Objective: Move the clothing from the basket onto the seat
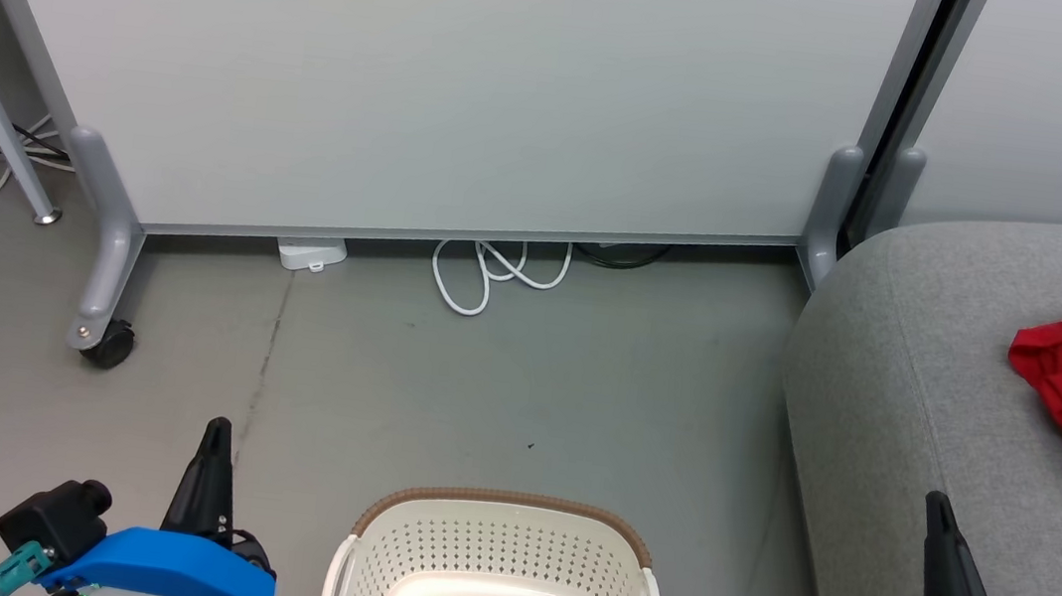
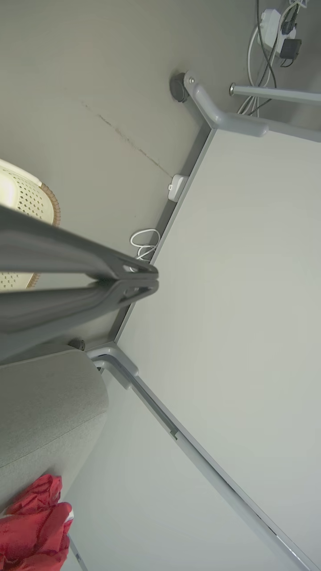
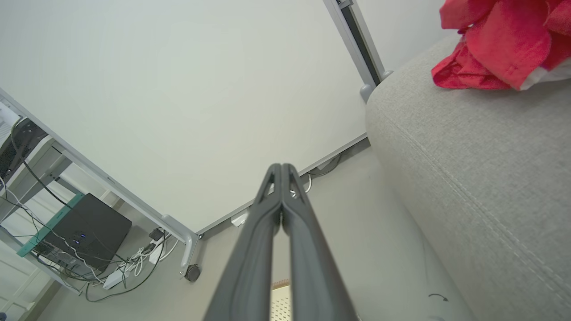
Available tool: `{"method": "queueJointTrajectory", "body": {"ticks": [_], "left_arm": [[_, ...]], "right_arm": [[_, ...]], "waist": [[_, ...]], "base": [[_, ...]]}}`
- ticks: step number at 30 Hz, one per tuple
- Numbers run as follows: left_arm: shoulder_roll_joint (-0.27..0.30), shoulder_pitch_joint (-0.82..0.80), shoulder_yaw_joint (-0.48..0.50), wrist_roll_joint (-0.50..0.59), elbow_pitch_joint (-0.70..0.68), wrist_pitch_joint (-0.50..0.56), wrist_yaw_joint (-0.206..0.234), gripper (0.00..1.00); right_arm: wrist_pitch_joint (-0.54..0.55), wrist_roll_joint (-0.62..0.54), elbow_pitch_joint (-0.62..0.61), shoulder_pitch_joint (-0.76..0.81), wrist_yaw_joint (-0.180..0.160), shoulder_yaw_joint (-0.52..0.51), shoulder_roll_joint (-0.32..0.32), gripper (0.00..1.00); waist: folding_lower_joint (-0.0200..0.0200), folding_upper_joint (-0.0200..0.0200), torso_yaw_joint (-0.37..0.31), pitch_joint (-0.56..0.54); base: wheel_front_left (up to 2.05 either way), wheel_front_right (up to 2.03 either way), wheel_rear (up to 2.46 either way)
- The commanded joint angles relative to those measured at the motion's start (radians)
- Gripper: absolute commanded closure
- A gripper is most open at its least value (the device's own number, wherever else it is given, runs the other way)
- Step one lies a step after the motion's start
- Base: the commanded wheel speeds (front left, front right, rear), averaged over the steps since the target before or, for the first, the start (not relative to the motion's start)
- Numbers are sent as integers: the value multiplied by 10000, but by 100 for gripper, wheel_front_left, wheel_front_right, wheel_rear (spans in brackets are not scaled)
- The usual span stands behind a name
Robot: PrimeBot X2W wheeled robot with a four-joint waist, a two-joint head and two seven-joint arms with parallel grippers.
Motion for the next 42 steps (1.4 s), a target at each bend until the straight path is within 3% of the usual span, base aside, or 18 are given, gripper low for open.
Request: {"method": "queueJointTrajectory", "body": {"ticks": [1,42], "left_arm": [[21,-327,125,-385,-191,77,-65,100],[-51,-574,1026,-5389,-426,1336,-363,100]], "right_arm": [[95,401,-123,-339,1,-45,-6,100],[1377,5382,-51,-741,3,-258,117,100]], "waist": [[0,-1,-4,2],[0,-1,-121,61]], "base": [[0,0,0],[0,0,0]]}}
